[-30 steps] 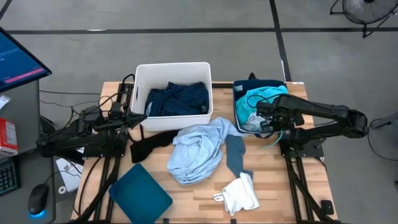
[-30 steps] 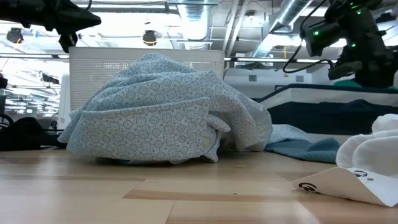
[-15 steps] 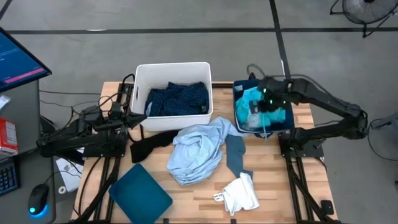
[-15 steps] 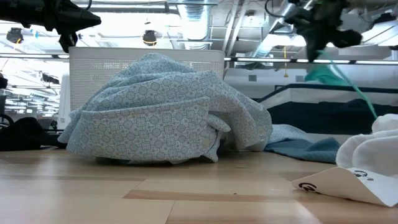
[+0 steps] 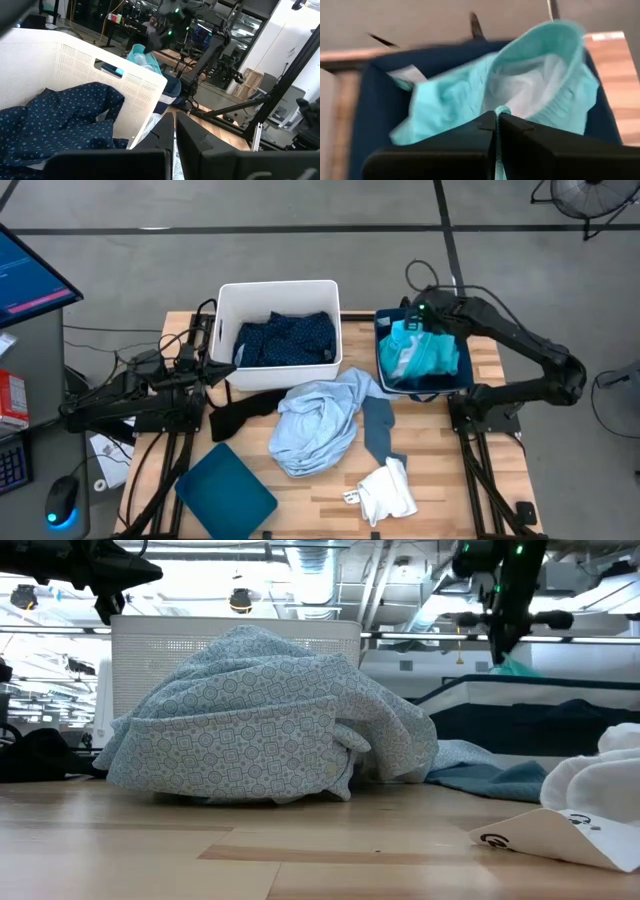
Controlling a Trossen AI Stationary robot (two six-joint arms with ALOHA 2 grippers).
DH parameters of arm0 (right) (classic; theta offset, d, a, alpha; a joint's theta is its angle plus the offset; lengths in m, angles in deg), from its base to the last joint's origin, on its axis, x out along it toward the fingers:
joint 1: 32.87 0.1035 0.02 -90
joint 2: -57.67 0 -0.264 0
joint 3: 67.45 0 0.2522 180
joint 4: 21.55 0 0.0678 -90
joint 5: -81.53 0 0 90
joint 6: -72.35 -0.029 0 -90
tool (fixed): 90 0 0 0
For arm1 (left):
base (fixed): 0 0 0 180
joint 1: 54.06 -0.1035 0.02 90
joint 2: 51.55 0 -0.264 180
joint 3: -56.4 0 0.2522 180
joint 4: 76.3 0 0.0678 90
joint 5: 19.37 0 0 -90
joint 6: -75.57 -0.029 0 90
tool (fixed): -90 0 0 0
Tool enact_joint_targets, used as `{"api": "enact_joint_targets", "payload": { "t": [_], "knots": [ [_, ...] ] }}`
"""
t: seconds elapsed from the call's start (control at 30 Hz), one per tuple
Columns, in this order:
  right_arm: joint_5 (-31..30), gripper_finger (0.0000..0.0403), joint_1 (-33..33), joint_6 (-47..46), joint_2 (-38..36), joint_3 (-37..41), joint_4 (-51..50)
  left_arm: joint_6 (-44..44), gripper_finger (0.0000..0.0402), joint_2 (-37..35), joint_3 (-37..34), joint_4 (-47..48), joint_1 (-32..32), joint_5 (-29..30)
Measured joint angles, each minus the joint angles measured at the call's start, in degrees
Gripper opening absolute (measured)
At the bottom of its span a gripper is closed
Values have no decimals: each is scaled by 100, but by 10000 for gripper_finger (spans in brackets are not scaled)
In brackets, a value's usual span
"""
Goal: Pick & Place Cloths
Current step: Put the light blue shorts into the dark blue laundry organizer
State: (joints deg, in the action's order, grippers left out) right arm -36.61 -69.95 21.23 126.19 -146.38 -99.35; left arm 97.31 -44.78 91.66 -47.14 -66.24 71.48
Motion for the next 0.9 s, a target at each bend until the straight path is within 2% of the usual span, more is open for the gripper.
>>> {"api": "enact_joint_targets", "payload": {
  "t": [0.2,0.37,0.47,0.7,0.9],
  "knots": [
    [321,3,184,-168,546,730,98,-29,1,0,0,0,2,0],
    [1138,14,221,8,1024,1369,895,-39,1,0,0,-1,1,0],
    [1416,32,214,7,1356,1582,1329,-48,1,0,0,0,0,0],
    [2175,121,124,507,1811,1423,1536,-44,1,2,0,0,0,-2],
    [2251,230,127,1195,1353,666,1114,-33,1,2,0,0,0,-2]
  ]
}}
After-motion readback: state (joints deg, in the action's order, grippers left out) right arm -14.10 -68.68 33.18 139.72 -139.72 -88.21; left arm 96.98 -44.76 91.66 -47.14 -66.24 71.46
